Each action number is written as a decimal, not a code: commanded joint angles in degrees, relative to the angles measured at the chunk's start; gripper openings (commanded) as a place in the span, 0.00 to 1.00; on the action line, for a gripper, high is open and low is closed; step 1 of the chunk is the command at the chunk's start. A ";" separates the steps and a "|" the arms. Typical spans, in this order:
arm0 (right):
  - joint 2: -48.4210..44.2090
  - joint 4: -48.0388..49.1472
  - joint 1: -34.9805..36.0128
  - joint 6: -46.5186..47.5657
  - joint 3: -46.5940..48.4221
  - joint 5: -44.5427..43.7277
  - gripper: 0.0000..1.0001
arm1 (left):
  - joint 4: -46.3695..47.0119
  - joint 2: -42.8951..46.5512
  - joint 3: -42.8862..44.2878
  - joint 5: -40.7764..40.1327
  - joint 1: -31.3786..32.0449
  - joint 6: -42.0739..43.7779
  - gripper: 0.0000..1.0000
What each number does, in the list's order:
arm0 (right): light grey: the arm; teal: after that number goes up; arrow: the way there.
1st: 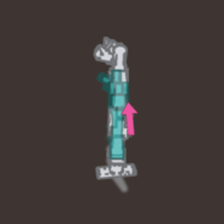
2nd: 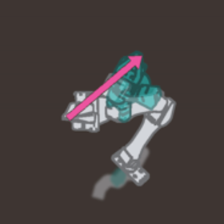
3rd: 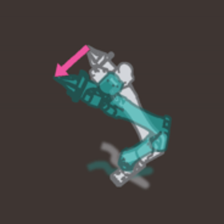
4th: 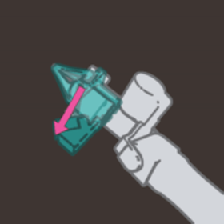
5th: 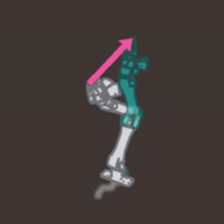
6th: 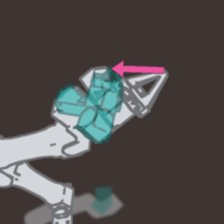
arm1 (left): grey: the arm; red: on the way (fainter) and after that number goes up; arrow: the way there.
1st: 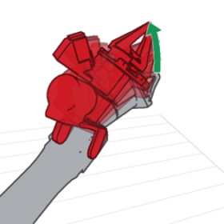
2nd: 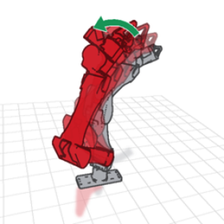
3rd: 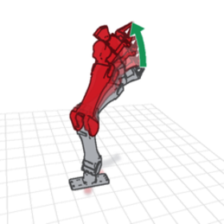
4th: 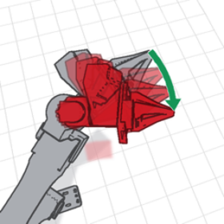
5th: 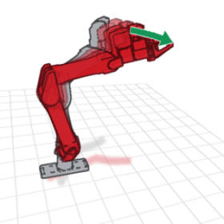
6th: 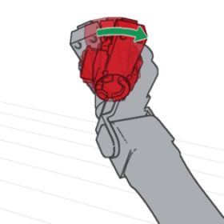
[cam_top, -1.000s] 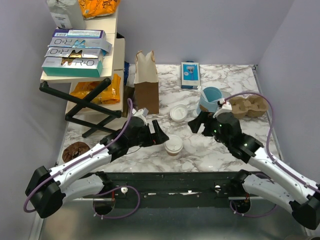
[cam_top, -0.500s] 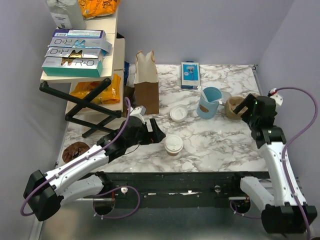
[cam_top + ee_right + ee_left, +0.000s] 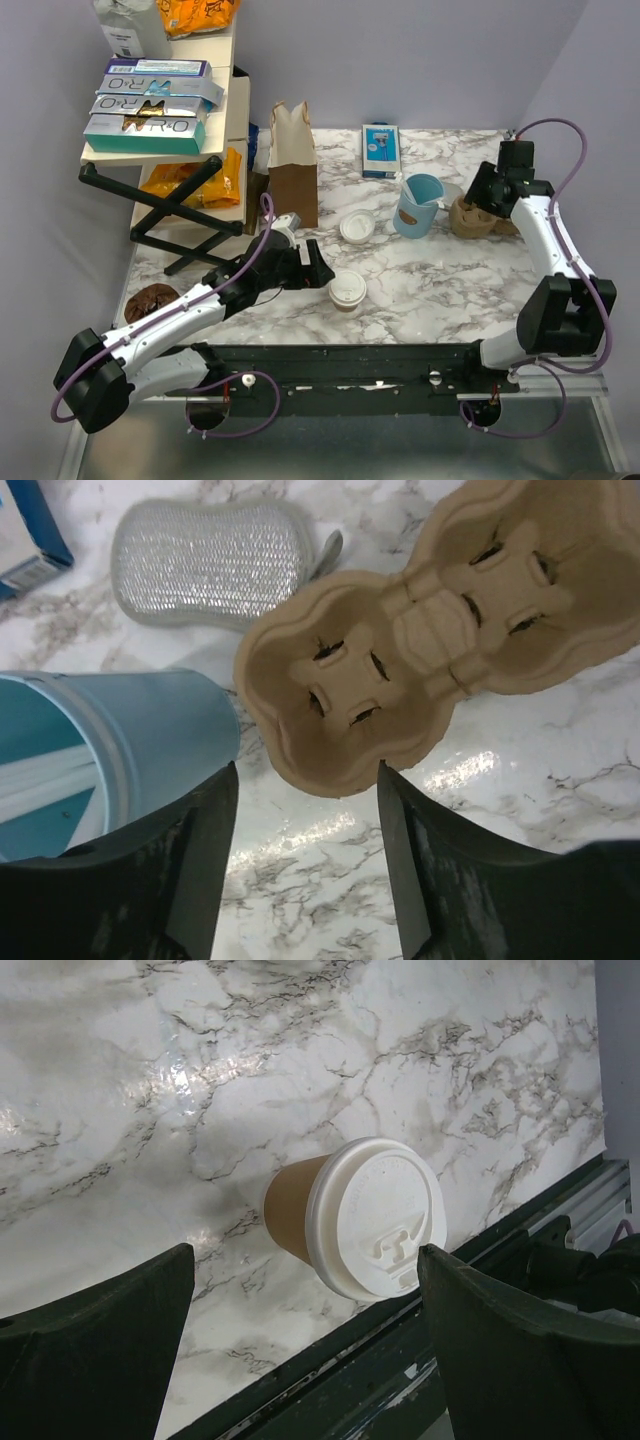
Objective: Pack the takeout coffee
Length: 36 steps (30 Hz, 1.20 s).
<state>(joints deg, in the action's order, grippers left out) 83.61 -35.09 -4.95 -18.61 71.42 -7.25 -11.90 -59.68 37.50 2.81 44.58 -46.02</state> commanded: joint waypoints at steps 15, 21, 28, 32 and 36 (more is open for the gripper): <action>12.09 -4.02 -0.23 10.96 6.36 10.41 0.50 | 1.79 1.23 -0.32 3.43 -1.34 2.43 0.99; 13.77 -3.23 -0.23 10.97 6.46 11.20 0.45 | 1.88 1.06 -0.14 3.87 -1.42 2.78 0.99; 14.65 -2.17 -0.23 10.17 6.45 9.88 0.39 | 2.58 0.71 -0.49 4.57 -1.42 2.51 0.99; 14.30 -1.65 -0.24 9.91 6.19 10.23 0.34 | 3.20 0.62 -0.76 5.10 -1.42 2.34 0.99; 13.51 -1.38 -0.23 9.56 6.01 10.23 0.24 | 3.20 0.53 -0.85 5.19 -1.42 2.25 0.99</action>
<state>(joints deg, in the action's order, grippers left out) 97.21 -37.06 -4.95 -9.02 76.01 2.70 -10.22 -59.05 37.41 6.61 43.46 -44.34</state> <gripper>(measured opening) 0.277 0.988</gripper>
